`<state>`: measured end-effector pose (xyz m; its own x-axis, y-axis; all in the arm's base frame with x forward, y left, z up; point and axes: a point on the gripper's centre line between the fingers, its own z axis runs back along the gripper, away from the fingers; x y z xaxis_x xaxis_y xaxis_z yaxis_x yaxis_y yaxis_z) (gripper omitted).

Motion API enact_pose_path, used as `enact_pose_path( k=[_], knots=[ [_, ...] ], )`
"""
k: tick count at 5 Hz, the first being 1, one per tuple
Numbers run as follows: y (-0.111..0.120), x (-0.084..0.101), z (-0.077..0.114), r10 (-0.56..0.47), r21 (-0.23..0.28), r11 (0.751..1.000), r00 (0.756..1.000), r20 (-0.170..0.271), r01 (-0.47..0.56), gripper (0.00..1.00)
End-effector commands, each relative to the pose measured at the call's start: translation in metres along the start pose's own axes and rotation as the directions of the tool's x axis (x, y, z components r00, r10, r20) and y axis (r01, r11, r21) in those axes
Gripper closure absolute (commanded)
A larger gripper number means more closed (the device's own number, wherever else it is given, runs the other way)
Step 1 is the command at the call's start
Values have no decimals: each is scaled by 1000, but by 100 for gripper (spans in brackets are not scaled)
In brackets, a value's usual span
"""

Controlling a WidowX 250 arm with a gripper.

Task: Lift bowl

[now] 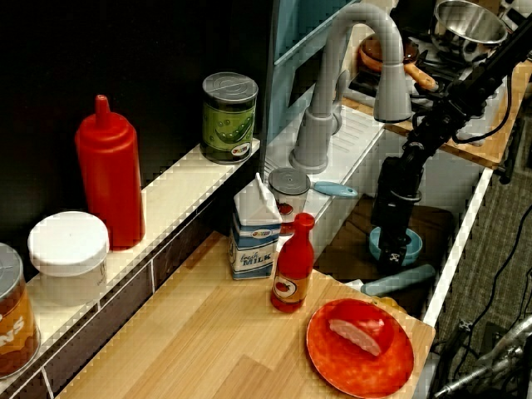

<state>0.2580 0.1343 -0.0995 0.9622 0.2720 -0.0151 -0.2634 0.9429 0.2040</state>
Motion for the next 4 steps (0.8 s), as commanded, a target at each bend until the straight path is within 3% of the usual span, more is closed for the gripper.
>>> enact_pose_path(
  k=[1,4],
  knots=[
    [2,3,4,27,0,1000,1000,11,-27,100],
    [5,1,1,32,5,999,999,15,-32,100]
  ],
)
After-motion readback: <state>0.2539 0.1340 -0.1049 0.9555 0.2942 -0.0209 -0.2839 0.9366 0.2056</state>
